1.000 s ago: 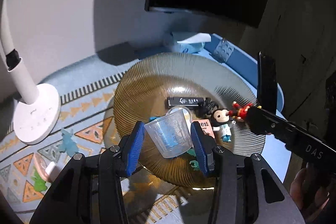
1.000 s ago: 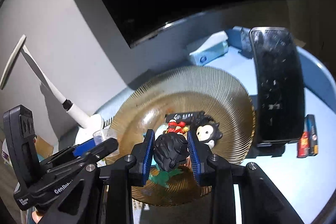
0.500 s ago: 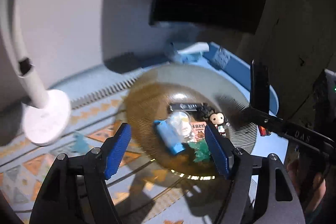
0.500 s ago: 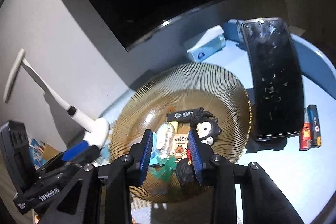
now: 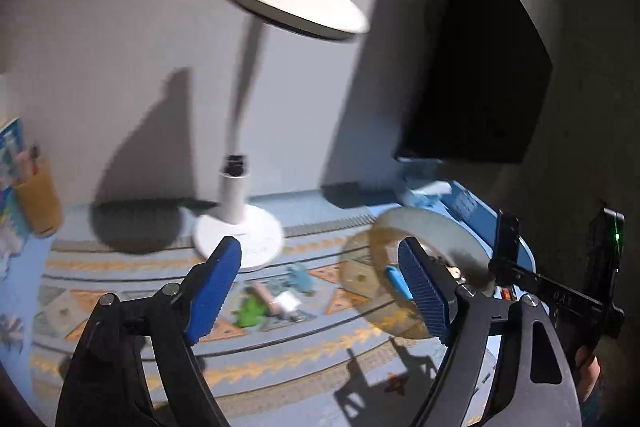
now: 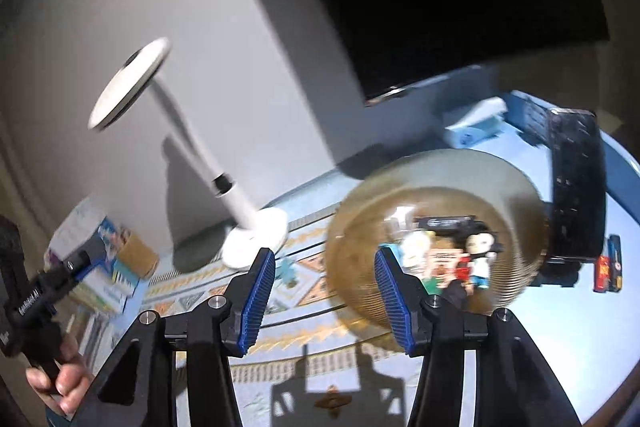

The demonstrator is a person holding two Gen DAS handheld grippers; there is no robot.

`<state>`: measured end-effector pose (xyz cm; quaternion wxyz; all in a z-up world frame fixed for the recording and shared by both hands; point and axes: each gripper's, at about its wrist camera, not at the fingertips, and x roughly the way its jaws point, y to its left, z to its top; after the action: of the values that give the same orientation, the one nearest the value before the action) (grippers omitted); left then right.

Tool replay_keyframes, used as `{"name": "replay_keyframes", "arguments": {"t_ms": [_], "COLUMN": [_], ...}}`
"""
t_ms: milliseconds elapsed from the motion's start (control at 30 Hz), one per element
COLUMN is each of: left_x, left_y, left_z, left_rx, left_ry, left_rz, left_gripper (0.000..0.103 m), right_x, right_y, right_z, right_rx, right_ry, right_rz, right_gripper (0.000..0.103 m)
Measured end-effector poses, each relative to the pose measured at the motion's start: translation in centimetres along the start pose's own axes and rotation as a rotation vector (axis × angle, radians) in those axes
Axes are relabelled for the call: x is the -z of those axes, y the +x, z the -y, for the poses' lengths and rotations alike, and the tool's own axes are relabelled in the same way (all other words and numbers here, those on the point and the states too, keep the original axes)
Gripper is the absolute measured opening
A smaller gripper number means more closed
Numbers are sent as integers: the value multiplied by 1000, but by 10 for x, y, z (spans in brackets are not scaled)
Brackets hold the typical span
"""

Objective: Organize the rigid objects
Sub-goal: 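Move both open tools back toward the remaining objects on the rug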

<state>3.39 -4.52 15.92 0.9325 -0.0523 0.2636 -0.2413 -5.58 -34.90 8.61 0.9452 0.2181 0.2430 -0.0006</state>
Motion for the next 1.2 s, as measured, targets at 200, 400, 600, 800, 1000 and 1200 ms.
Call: {"name": "replay_keyframes", "arguments": {"t_ms": [200,400,600,800,1000,1200], "left_x": [32,80,126,149,158,159], "left_y": [-11,11,45,58,66,67], "left_z": [-52,-93,-112,-110,-102,-96], "left_rx": [-62,-141,-211,-240,-284,-295], "left_ry": [-96,-180,-168,-106,-48,-12], "left_rz": [-43,-131,-237,-277,-303,-298], "left_gripper": [80,80,80,80,80,80], "right_x": [28,68,110,139,146,152], "right_y": [20,54,97,127,137,138], "right_z": [-44,-70,-75,-67,-59,-69], "right_rx": [-43,-41,-19,-7,0,25], "right_ry": [-93,-172,-221,-225,-204,-264], "right_rz": [-65,-159,-256,-316,-328,-327], "right_gripper": [56,56,56,56,56,57]}}
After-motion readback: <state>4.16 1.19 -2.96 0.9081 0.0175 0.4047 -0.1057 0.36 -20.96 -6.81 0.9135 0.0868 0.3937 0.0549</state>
